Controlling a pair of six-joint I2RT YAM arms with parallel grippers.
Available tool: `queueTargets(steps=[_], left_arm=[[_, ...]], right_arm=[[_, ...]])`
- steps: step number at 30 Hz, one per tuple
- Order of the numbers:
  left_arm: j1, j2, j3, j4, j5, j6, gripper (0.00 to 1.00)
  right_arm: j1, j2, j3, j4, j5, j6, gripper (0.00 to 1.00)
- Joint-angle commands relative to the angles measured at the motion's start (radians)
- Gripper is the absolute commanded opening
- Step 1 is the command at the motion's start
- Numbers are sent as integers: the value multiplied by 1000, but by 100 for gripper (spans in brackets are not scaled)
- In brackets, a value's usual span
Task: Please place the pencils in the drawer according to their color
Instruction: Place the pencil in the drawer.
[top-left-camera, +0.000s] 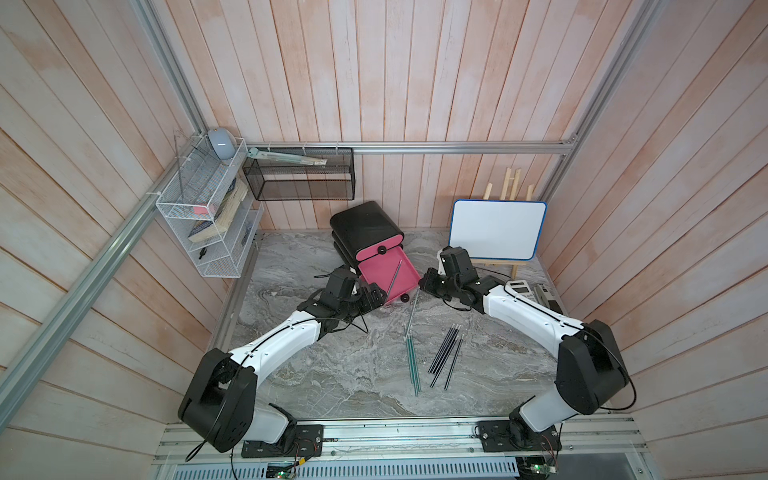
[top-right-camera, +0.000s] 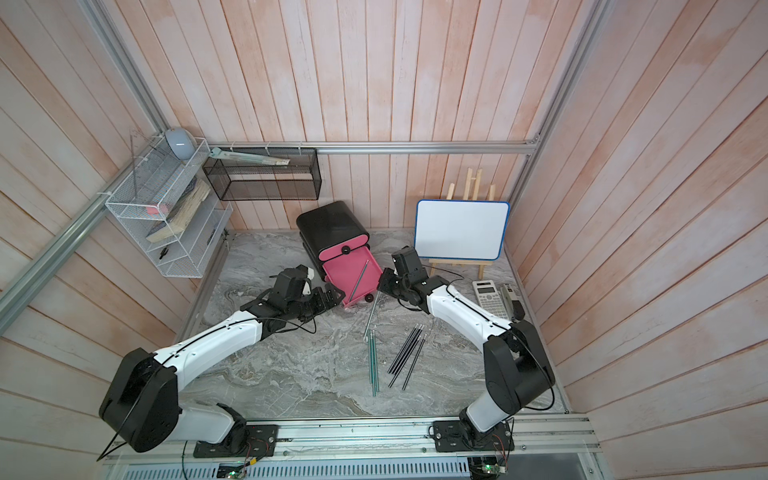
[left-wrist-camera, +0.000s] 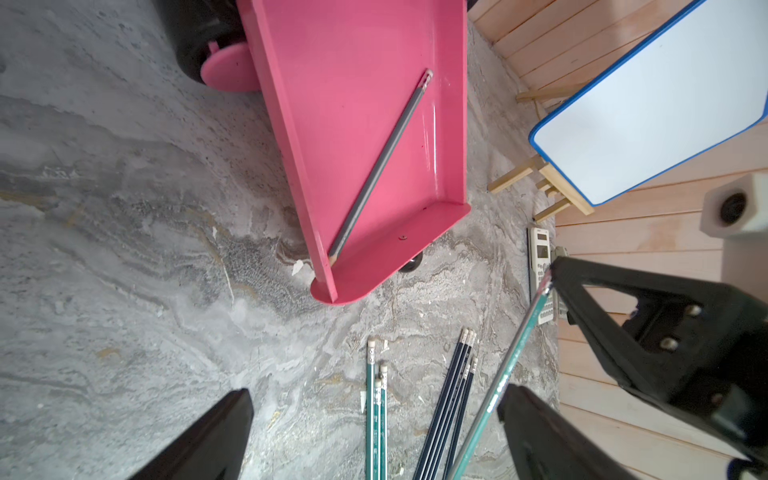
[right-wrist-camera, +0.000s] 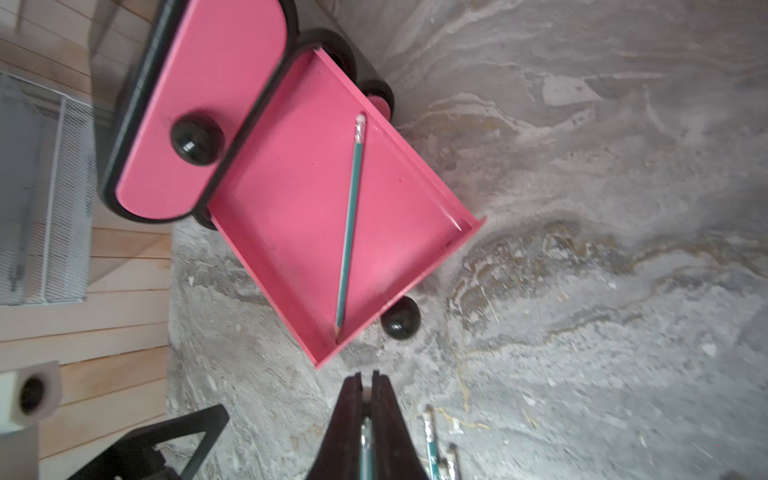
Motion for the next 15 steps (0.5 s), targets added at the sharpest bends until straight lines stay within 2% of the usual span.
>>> queueTargets(steps=[1, 8, 15], left_arm=[[12, 11, 46, -21, -1, -3, 100], [31, 21, 71, -37, 0, 4, 99], [39, 31, 85, -40, 6, 10, 100]], right_arm=[[-26, 51, 43, 101, -34, 68, 0], [-65, 158, 138, 209, -4, 134, 0], [-74, 271, 268, 232, 66, 153, 0]])
